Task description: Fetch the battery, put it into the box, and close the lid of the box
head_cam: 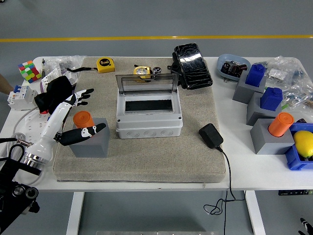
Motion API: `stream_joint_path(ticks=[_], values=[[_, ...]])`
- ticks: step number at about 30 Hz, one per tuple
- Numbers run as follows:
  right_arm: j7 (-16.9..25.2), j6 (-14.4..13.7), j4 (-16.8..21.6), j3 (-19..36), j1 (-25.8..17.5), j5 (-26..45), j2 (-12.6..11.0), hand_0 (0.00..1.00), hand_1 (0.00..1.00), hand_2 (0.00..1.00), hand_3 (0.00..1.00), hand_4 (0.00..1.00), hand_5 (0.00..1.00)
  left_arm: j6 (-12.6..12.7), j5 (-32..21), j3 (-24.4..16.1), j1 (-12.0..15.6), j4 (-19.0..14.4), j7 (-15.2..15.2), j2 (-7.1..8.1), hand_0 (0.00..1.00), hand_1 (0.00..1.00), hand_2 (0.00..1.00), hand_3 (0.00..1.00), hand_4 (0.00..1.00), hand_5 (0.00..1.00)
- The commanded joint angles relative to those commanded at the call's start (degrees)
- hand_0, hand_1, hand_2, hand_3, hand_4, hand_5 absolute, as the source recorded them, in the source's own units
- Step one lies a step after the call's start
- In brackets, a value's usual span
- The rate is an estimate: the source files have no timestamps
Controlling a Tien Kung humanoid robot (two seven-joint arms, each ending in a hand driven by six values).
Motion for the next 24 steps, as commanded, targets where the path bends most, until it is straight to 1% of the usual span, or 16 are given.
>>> stream_joint_path(ticks=[5,6,11,12,14,17,18,20,23,24], values=[[0.0,0.0,0.0,0.1,0.0,-0.1,0.0,0.626,0.648,0.646,0.556,0.959,0.506,0.7,-2.0,0.6,-0.6,1.9,-1.0,-0.65,0.709,0.834,0.897,0.888,0.998,0.236],[0.1,0.0,0.0,0.1,0.0,0.0,0.1,0.626,0.649,0.646,0.555,0.959,0.506,0.8,-2.6,0.7,-0.7,2.2,-1.4,-0.78,0.638,0.748,0.821,0.846,0.998,0.148],[0.3,-0.1,0.1,0.4,-0.1,-0.1,0.4,0.626,0.649,0.646,0.555,0.959,0.506,1.4,-6.2,1.5,-1.2,3.7,-3.5,-1.41,0.638,0.748,0.821,0.846,0.998,0.148],[0.3,-0.1,0.0,0.5,-0.1,-0.1,0.5,0.626,0.648,0.646,0.556,0.959,0.506,1.5,-7.5,1.7,-1.3,3.9,-4.1,-1.57,0.542,0.646,0.723,0.784,0.998,0.002],[0.3,0.0,0.0,0.5,-0.2,-0.1,0.6,0.626,0.648,0.646,0.556,0.959,0.506,1.4,-10.0,2.1,-1.5,4.4,-5.2,-1.87,0.542,0.646,0.723,0.784,0.998,0.002],[0.2,0.1,0.0,0.6,-0.2,-0.1,0.6,0.626,0.648,0.646,0.556,0.959,0.506,0.2,-14.1,3.0,-1.7,5.1,-6.7,-2.12,0.542,0.646,0.723,0.784,0.998,0.002],[0.2,0.1,0.0,0.6,-0.2,-0.1,0.6,0.627,0.649,0.646,0.555,0.958,0.506,0.1,-15.3,3.3,-1.8,5.2,-7.2,-2.12,0.534,0.589,0.634,0.748,0.998,0.002],[0.3,0.1,0.0,0.7,-0.3,-0.1,0.6,0.627,0.649,0.646,0.555,0.958,0.506,-0.2,-17.2,3.9,-2.0,5.5,-8.0,-2.19,0.534,0.589,0.634,0.748,0.998,0.002],[0.2,0.1,0.0,0.7,-0.3,-0.1,0.6,0.627,0.649,0.646,0.555,0.958,0.506,-0.6,-18.9,4.7,-2.3,6.1,-8.5,-2.39,0.534,0.589,0.634,0.748,0.998,0.002],[0.2,0.1,0.0,0.7,-0.3,-0.1,0.6,0.626,0.648,0.647,0.555,0.958,0.505,-0.6,-19.2,4.9,-2.3,6.3,-8.6,-2.46,0.533,0.573,0.580,0.723,0.998,0.002]])
